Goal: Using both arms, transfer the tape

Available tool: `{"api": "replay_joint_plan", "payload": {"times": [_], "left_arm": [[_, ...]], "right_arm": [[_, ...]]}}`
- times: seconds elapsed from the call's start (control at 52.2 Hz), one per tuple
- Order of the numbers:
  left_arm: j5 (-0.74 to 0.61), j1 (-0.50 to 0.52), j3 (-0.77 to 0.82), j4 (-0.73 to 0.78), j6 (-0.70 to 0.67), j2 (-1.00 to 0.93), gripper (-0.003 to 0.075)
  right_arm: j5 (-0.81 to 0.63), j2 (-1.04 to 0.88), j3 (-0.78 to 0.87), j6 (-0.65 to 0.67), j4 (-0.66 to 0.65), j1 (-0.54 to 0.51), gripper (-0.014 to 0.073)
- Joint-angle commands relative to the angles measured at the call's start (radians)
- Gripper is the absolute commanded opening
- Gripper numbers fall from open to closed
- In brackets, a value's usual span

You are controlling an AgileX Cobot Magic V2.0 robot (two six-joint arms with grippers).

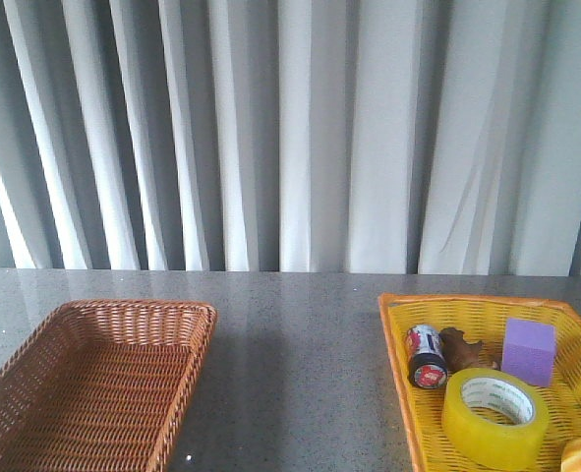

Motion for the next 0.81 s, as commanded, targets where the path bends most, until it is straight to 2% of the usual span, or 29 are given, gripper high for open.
{"api": "replay_joint_plan", "payload": {"times": [0.0, 0.498, 0.786], "left_arm": [[-0.07, 0.002, -0.028, -0.003, -0.002, -0.015, 0.0], [-0.07, 0.002, -0.028, -0.003, -0.002, -0.015, 0.0], [-0.07, 0.002, -0.028, -0.003, -0.002, -0.015, 0.0]], "right_arm": [[-0.074, -0.014, 0.006, -0.006, -0.002, -0.003, -0.0005], [-0.079, -0.014, 0.006, -0.001, 0.007, -0.003, -0.0005], [-0.097, -0.014, 0.005, 0.001, 0.18, -0.003, -0.0005]]}}
